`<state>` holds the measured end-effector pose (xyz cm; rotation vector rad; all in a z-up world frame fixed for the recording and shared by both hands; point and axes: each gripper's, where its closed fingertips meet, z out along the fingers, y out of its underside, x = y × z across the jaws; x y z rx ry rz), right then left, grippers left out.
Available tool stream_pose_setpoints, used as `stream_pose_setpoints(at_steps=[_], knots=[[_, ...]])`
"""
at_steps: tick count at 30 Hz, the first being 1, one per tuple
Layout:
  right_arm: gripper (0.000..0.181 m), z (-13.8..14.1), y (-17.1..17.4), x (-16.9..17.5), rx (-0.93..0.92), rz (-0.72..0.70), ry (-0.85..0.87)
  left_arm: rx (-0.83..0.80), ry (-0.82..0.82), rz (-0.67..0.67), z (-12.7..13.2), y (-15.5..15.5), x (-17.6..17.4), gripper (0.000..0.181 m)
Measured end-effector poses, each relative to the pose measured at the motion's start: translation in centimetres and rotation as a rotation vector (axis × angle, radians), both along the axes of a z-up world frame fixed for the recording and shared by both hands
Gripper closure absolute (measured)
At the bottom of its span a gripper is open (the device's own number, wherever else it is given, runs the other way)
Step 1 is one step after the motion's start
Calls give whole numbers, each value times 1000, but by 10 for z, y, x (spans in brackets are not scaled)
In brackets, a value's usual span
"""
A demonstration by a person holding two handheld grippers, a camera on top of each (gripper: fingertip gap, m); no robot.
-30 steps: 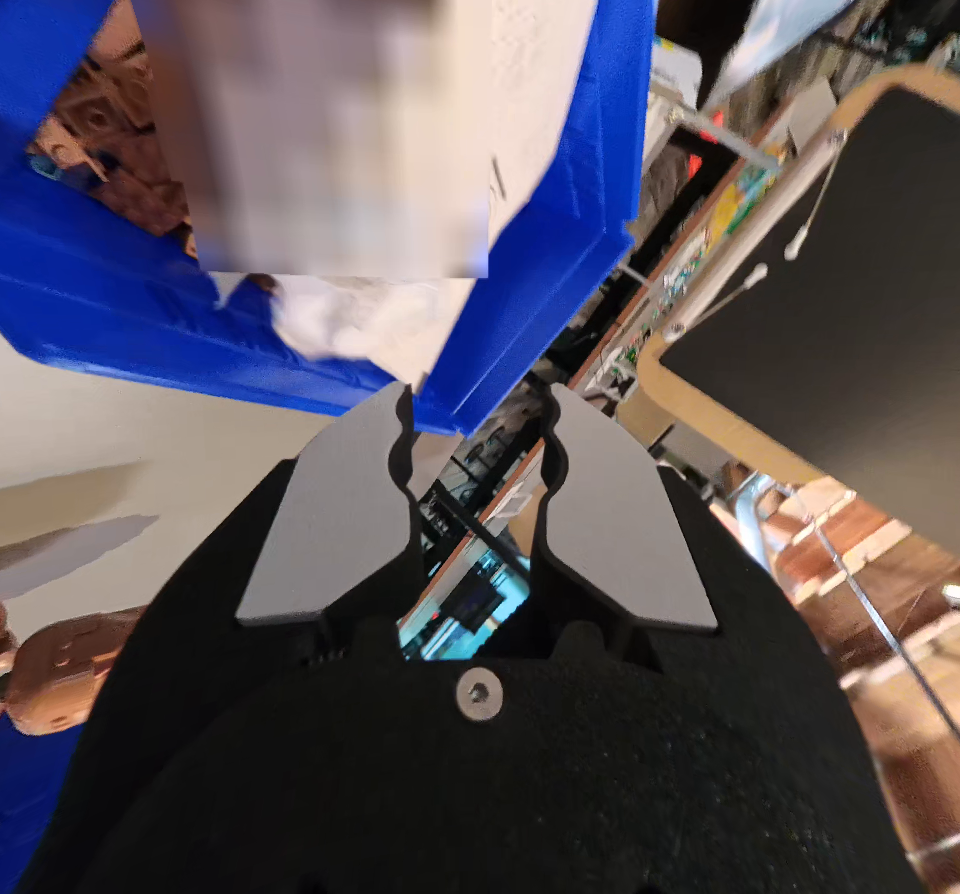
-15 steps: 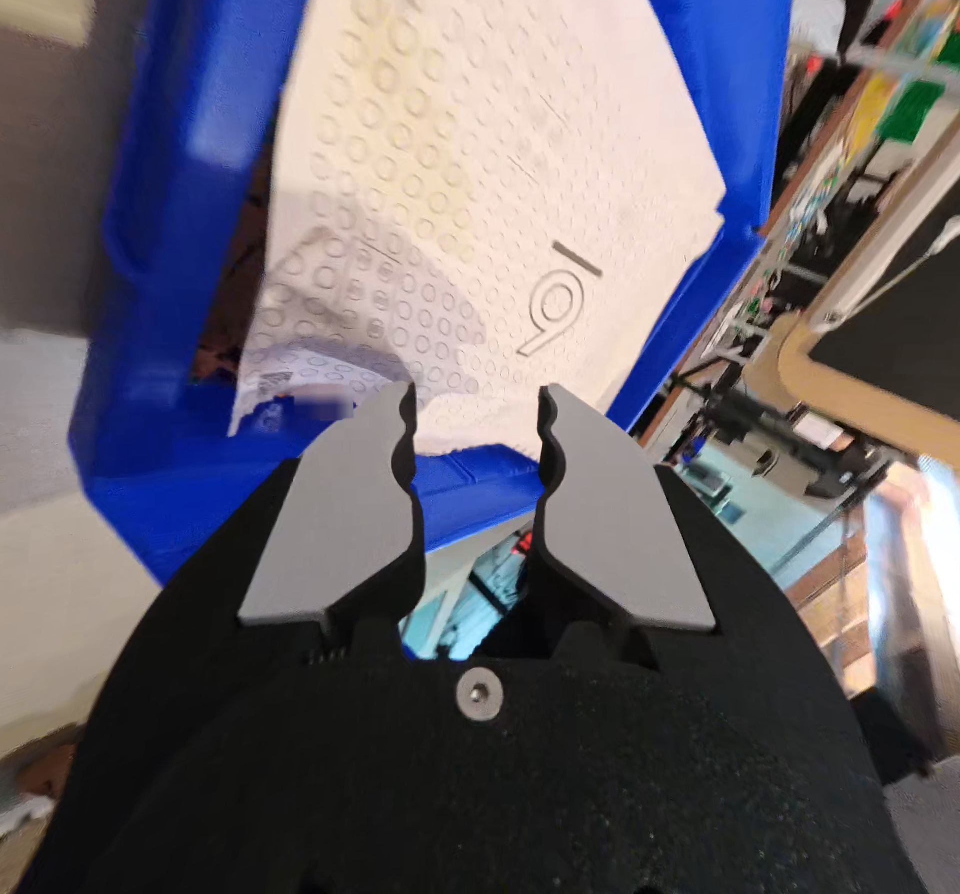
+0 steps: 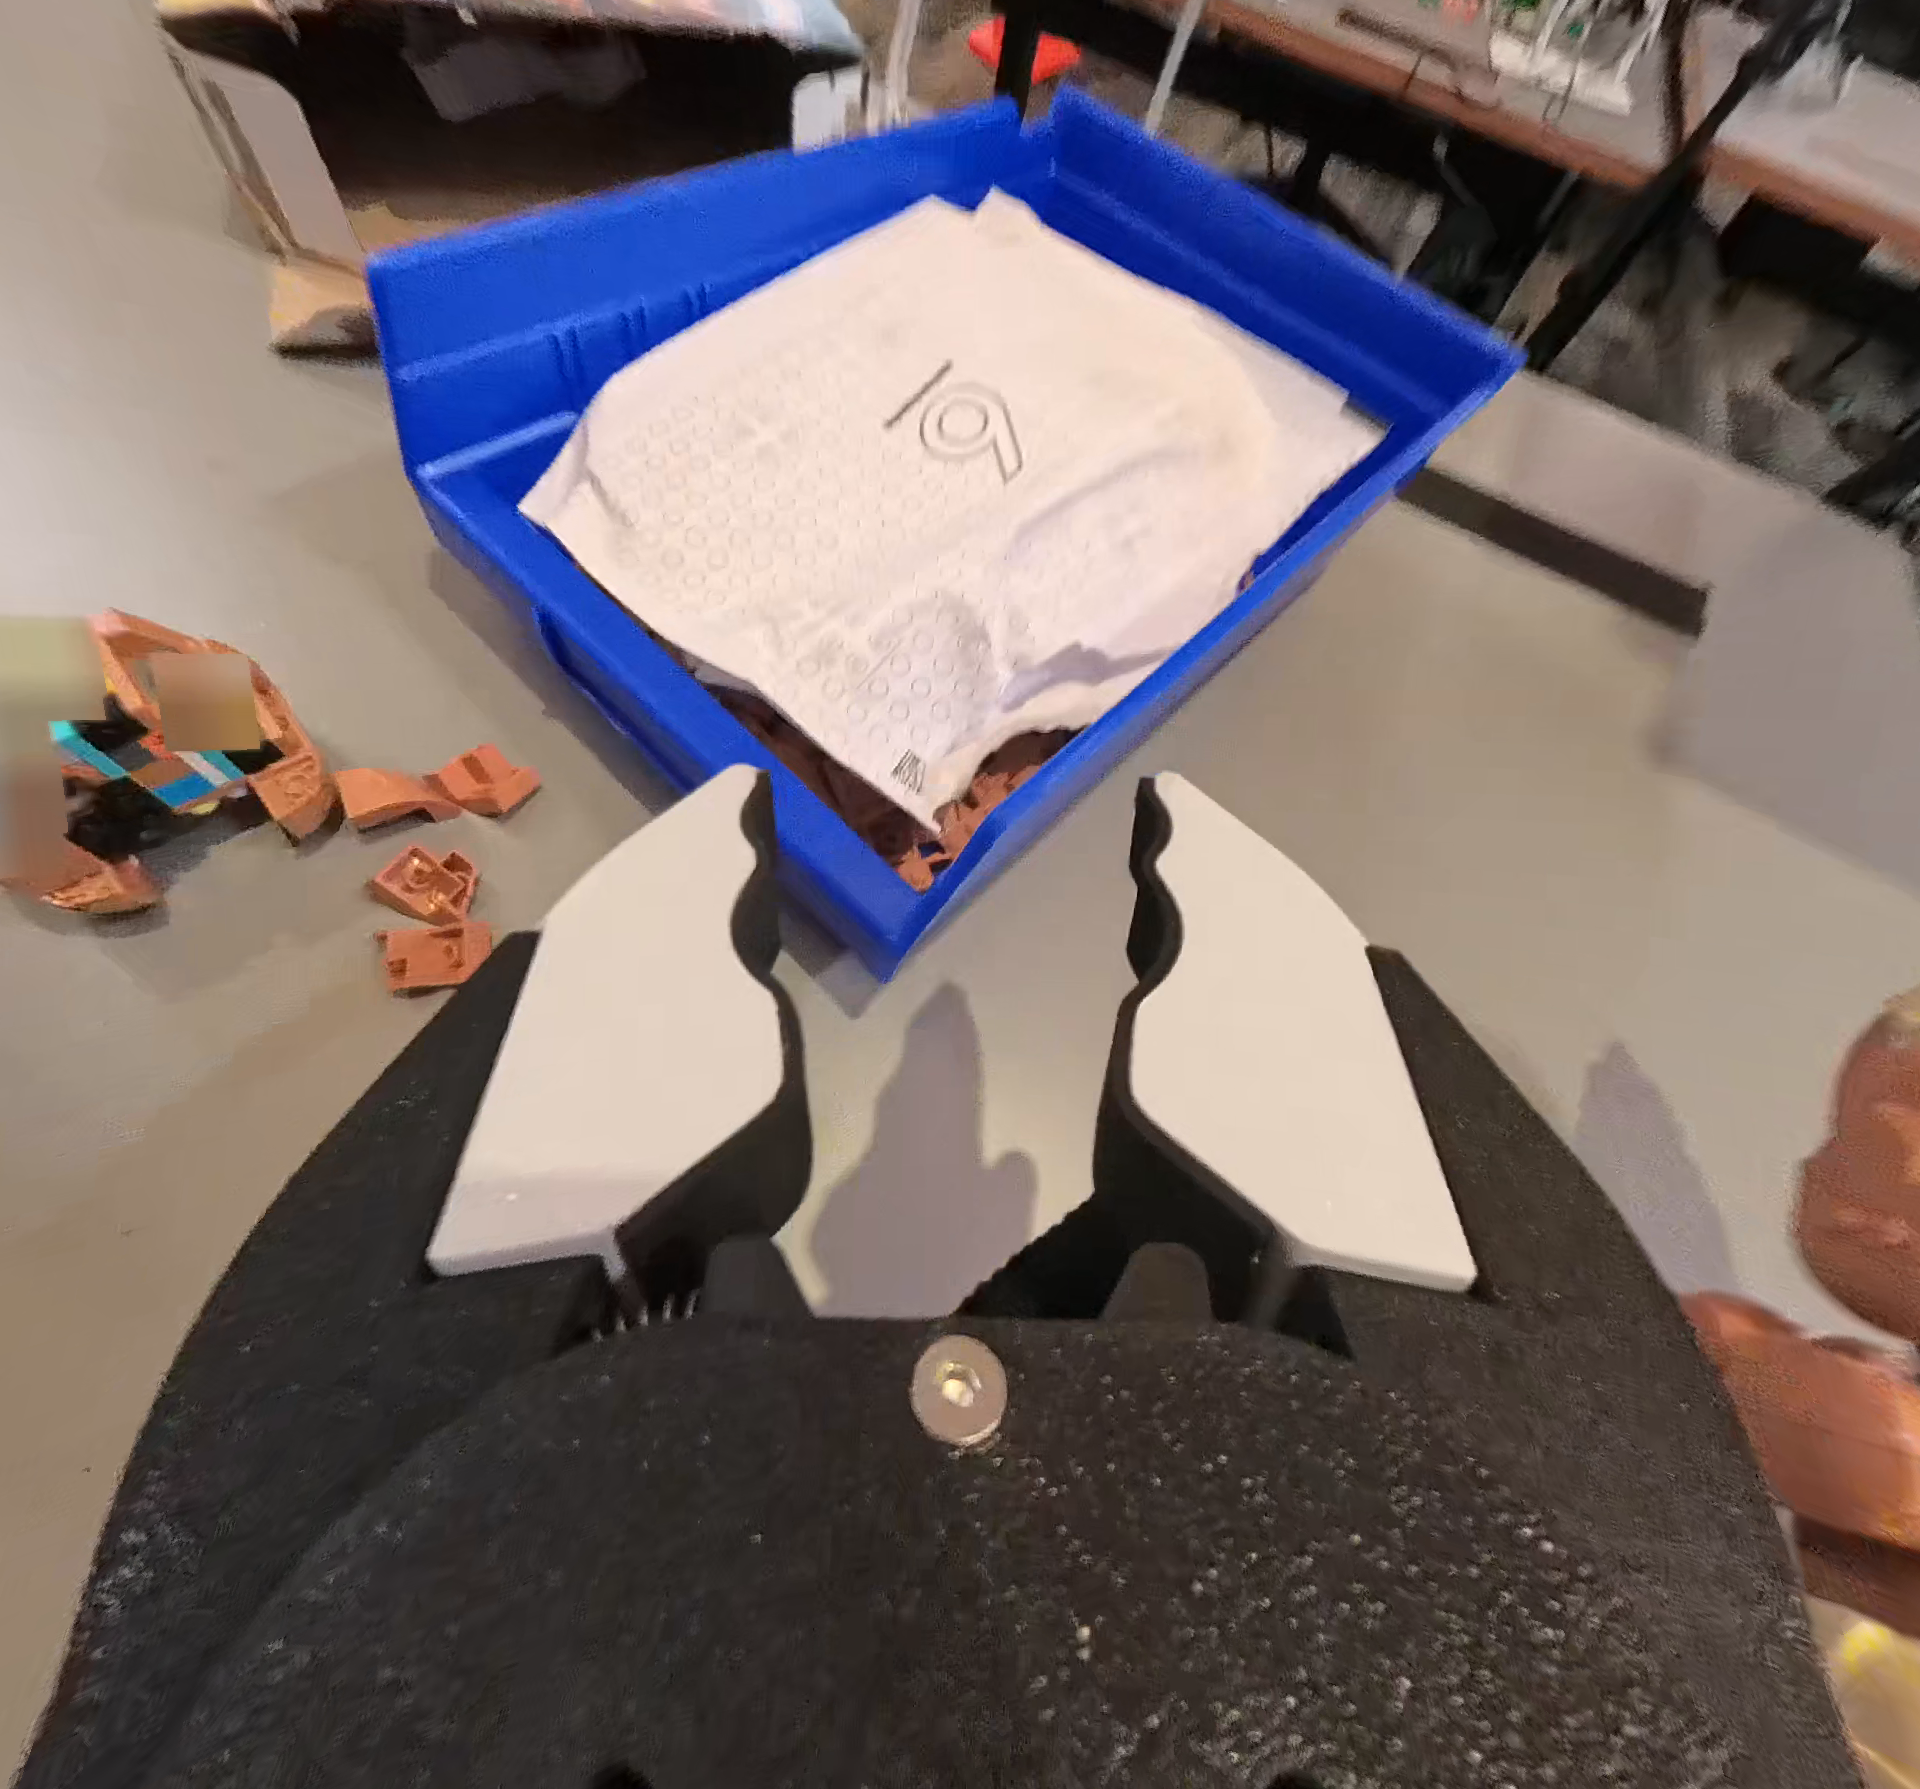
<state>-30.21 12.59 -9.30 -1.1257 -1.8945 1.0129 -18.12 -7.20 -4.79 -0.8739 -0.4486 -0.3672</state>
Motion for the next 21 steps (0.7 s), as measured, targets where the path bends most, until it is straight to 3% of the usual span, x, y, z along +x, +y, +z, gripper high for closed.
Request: stream_pose_setpoints(at_steps=[3,5,6,10,12,15,18,21], knots=[[118,-26,1,-14,-14,-21,-85,-3,2,8,0,0,0,163],[142,-37,1,-24,-40,-4,-139,-6,3,12,0,0,0,163],[156,-39,3,-28,-34,-2,-152,-7,4,13,0,0,0,163],[169,-28,34,-44,-38,-117,-106,-8,7,14,0,0,0,163],[170,-24,39,-42,-75,-134,-84,-7,7,13,0,0,0,163],[172,-32,48,-38,14,-146,-94,-6,4,5,0,0,0,163],[176,-21,66,-39,-106,-205,-42,-7,7,8,0,0,0,163],[174,-31,64,-37,6,-172,-82,-6,4,7,0,0,0,163]])
